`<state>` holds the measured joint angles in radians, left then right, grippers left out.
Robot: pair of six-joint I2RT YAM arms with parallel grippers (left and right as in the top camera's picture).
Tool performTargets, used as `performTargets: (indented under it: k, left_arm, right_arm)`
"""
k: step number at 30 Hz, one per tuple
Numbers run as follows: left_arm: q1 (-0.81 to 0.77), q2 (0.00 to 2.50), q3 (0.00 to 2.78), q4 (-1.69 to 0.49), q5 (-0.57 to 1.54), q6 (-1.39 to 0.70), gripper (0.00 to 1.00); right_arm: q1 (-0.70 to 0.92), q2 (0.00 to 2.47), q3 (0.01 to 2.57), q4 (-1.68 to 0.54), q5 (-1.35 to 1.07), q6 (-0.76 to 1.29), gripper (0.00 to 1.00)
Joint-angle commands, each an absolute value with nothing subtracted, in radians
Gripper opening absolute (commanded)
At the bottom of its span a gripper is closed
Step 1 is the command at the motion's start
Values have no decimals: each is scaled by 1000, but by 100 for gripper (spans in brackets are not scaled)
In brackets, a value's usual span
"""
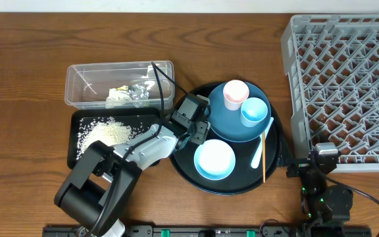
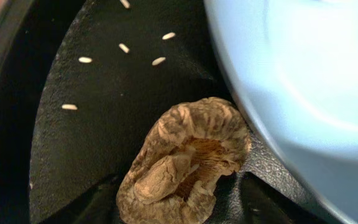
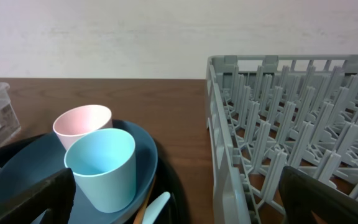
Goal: Sort waste into correct bins and load items into the dishwasher rack
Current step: 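Lower the left gripper and close it on the brown dried item, then carry the brown item with the left gripper onto the black rice tray and release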
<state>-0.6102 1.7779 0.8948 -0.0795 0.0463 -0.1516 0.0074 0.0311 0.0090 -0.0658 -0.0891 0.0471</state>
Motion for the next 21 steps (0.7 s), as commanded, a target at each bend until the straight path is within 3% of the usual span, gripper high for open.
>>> performTargets:
  k: [1, 5, 13, 21]
  left_arm:
    - [-606, 1785, 906, -76, 49, -143, 50]
    - [-606, 1776, 906, -78, 49, -143, 38]
    - [-605, 1707, 906, -88, 48, -142, 28]
    - [-605, 1575, 906, -141, 33, -142, 26]
  right_arm:
    - [0, 31, 6, -67, -82, 36, 99]
    - [0, 31, 6, -67, -82, 36, 99]
    - [0, 31, 6, -67, -82, 36, 99]
    - [0, 31, 6, -67, -82, 36, 99]
